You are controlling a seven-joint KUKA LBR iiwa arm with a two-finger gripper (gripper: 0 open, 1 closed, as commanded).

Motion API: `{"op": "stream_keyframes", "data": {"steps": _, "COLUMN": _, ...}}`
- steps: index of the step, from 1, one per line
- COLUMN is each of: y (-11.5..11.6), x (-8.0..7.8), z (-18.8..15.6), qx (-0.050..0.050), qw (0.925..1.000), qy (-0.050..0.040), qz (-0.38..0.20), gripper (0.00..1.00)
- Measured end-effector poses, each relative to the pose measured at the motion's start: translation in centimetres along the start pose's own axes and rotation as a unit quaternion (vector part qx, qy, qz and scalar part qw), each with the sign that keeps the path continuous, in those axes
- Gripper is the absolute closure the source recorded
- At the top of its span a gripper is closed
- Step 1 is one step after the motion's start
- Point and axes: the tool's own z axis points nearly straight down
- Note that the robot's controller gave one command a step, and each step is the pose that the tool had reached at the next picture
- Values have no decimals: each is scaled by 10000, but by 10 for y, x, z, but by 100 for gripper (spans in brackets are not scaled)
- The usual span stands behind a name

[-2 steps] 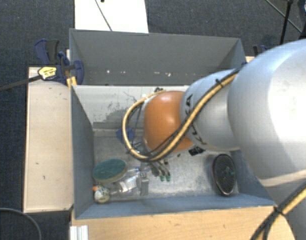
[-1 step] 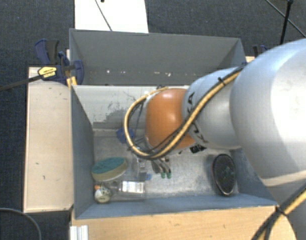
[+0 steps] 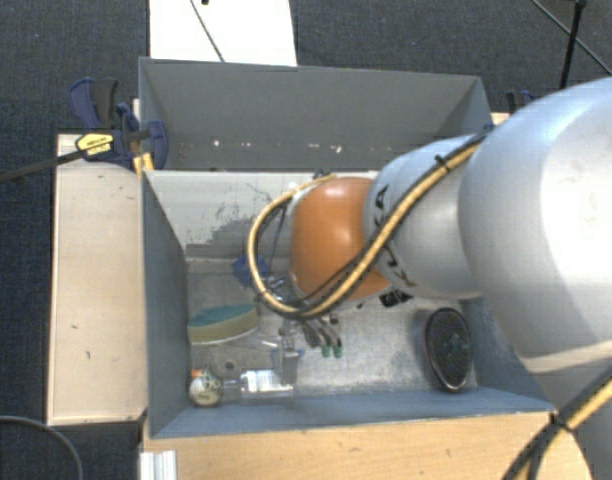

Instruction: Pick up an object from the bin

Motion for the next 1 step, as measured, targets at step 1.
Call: {"op": "stream_keyframes", "data": {"steps": 1, "y": 48, "x": -71, "z": -1, "qx": 85, "qw": 9920, "qy": 93, "qz": -1256, "gripper": 0}}
